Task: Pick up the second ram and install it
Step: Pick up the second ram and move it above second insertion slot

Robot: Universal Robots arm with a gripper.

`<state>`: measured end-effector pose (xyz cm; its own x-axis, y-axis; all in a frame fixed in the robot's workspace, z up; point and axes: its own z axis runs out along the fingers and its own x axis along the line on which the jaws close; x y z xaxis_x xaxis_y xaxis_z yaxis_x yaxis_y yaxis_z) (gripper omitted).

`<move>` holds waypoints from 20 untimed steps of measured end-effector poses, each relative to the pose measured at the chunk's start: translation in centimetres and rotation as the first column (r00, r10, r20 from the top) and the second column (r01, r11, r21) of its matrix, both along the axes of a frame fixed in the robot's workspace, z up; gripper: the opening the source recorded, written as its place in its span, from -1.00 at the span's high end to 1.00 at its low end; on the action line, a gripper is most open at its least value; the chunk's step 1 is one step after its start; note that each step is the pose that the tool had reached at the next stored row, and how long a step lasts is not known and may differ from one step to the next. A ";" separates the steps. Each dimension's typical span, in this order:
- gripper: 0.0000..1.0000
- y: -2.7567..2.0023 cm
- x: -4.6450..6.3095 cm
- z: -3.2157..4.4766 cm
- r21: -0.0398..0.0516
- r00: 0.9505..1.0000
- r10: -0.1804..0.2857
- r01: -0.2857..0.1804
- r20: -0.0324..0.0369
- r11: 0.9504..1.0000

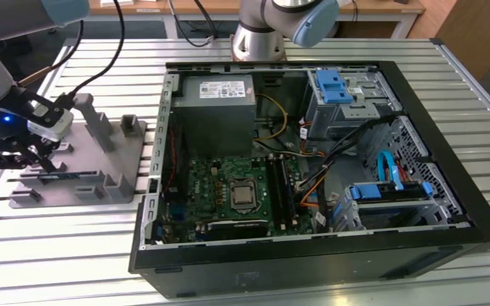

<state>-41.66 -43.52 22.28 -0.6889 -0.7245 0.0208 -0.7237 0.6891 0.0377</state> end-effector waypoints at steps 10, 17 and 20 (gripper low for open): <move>0.80 0.00 0.0 -0.01 0.000 0.997 0.079 -0.079 0.000 0.997; 0.80 0.00 0.0 0.00 0.000 0.991 0.132 -0.132 0.000 0.991; 0.80 0.00 0.0 0.00 0.000 0.988 0.155 -0.155 0.000 0.988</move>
<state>-41.66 -43.52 22.27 -0.5685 -0.8224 0.0207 -0.8216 0.5688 0.0376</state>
